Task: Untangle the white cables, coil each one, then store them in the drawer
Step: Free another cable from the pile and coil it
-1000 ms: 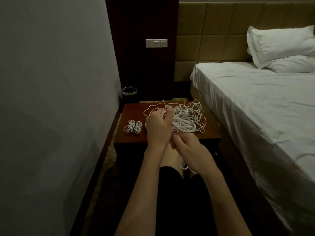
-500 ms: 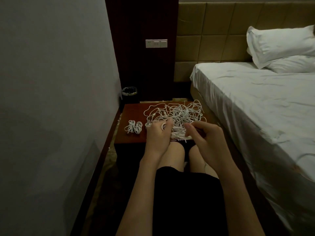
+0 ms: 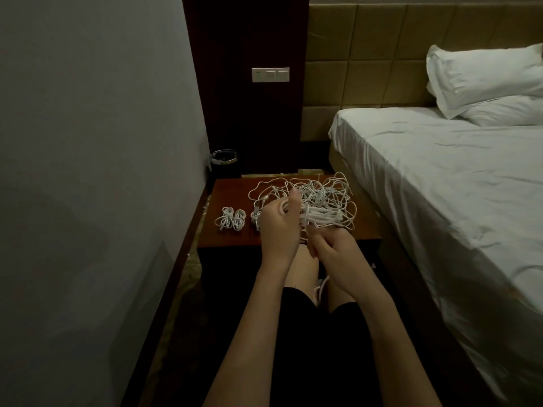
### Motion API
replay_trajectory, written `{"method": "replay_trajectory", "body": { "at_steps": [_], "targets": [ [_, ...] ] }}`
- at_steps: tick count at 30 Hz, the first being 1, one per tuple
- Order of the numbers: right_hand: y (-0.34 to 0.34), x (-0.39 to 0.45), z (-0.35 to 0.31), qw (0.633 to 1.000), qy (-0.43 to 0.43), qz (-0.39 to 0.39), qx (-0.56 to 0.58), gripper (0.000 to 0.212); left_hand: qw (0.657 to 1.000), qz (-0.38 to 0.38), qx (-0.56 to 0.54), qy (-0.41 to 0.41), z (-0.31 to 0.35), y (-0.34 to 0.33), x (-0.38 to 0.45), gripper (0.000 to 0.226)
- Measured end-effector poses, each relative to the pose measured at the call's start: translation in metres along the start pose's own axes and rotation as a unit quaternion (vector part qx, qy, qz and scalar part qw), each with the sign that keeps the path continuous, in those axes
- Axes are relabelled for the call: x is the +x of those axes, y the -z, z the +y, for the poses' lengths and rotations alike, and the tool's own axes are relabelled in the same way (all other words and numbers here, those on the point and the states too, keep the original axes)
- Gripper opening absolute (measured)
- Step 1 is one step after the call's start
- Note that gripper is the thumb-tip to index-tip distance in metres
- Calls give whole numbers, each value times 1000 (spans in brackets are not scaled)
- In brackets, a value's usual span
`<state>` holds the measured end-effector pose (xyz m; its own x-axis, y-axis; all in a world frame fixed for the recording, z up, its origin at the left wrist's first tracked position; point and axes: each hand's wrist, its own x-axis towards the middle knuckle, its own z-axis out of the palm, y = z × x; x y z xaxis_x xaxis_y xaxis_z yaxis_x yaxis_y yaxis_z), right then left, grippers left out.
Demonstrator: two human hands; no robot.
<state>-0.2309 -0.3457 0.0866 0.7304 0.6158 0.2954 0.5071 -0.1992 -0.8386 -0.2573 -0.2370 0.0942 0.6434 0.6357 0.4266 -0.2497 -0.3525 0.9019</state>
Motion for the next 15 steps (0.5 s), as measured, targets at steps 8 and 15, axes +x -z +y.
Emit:
{"method": "replay_trajectory", "body": {
  "at_steps": [8,15],
  "targets": [
    [23,-5,-11,990,76,113,-33,31,982,-118,124,-85,-9,11,1,49],
    [30,-1,-2,964,-136,4,229,22,969,-204,-119,77,11,9,-12,43]
  ]
}}
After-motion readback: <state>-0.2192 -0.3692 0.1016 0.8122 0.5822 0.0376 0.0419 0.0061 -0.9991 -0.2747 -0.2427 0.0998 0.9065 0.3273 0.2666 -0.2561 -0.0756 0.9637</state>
